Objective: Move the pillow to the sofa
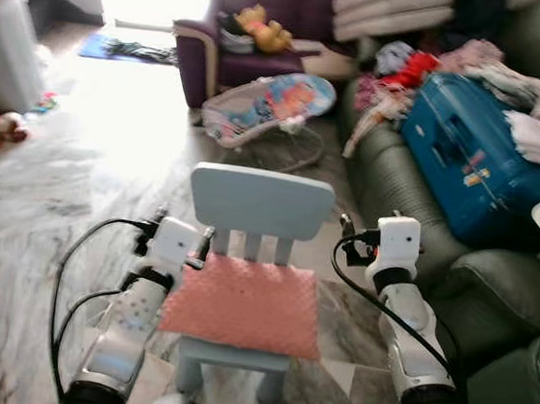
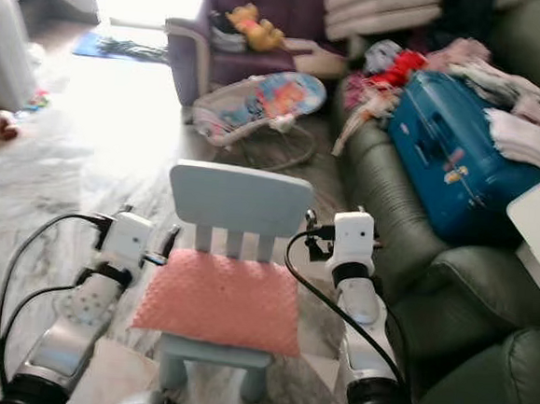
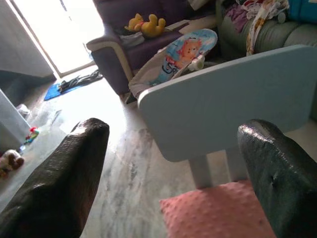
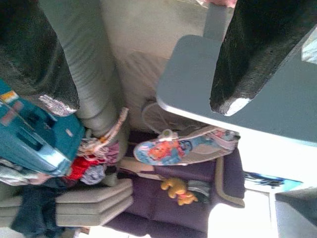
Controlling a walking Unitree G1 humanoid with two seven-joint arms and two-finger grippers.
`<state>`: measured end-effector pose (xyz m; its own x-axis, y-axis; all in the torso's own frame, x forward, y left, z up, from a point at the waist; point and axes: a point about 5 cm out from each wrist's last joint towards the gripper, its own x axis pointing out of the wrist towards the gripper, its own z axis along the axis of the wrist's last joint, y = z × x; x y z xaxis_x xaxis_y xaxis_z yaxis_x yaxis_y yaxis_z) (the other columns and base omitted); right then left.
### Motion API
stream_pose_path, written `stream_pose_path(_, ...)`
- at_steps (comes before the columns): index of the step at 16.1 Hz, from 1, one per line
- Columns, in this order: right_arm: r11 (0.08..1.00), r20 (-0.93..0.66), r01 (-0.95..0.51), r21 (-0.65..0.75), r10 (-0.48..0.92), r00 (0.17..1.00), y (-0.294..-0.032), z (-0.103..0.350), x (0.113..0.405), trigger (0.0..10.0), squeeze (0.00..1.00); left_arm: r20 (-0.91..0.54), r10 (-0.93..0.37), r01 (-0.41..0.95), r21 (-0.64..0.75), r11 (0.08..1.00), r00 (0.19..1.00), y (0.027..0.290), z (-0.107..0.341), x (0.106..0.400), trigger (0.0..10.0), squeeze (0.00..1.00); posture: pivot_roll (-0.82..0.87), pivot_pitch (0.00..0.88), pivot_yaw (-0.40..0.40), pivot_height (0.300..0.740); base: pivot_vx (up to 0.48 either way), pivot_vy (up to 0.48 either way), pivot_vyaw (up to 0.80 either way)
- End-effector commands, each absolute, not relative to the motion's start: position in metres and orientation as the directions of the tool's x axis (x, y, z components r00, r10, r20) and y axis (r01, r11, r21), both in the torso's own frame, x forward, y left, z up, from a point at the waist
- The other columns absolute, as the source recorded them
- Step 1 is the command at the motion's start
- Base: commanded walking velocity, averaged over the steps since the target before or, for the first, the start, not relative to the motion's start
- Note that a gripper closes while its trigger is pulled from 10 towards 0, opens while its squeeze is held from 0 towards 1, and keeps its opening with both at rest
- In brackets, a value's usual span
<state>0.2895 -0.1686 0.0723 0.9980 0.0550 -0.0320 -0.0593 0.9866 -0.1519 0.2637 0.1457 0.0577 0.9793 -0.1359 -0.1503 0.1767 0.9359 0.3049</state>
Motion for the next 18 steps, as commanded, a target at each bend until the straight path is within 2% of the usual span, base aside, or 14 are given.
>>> stream_pose_path(1,0.987,-0.036,-0.03,-0.155,0.025,0.999,-0.177,0.0723,0.2889,10.0,0.0,-0.135,-0.162,0.196,0.297,0.935,0.978,0.1362,0.0616,0.2641,10.0,0.0,0.0,0.0,-0.041,0.74,0.0,0.0,0.0)
stream_pose_path(4,0.987,-0.035,-0.02,-0.161,0.015,0.999,-0.1787,0.0726,0.2896,10.0,0.0,-0.132,-0.169,0.201,0.29,0.936,0.977,0.1349,0.0625,0.2642,10.0,0.0,0.0,0.0,-0.039,0.74,0.0,0.0,0.0)
stream_pose_path(12,0.988,-0.03,-0.017,-0.152,0.013,0.999,-0.1776,0.0729,0.2909,10.0,0.0,-0.149,-0.163,0.201,0.296,0.934,0.975,0.1346,0.0625,0.2655,10.0,0.0,0.01,0.0,-0.038,0.74,0.0,0.0,-0.69)
stream_pose_path(16,0.989,-0.032,-0.022,-0.149,0.018,0.999,-0.1752,0.0724,0.291,10.0,0.0,-0.15,-0.156,0.197,0.312,0.93,0.976,0.1358,0.0634,0.2659,10.0,0.0,0.01,0.0,-0.033,0.74,0.0,0.48,0.0)
stream_pose_path(18,0.989,-0.032,-0.023,-0.148,0.018,0.999,-0.1749,0.0722,0.2907,10.0,0.0,-0.13,-0.157,0.191,0.316,0.929,0.979,0.1357,0.0656,0.2663,10.0,0.0,0.01,0.0,-0.031,0.74,0.0,0.0,0.0)
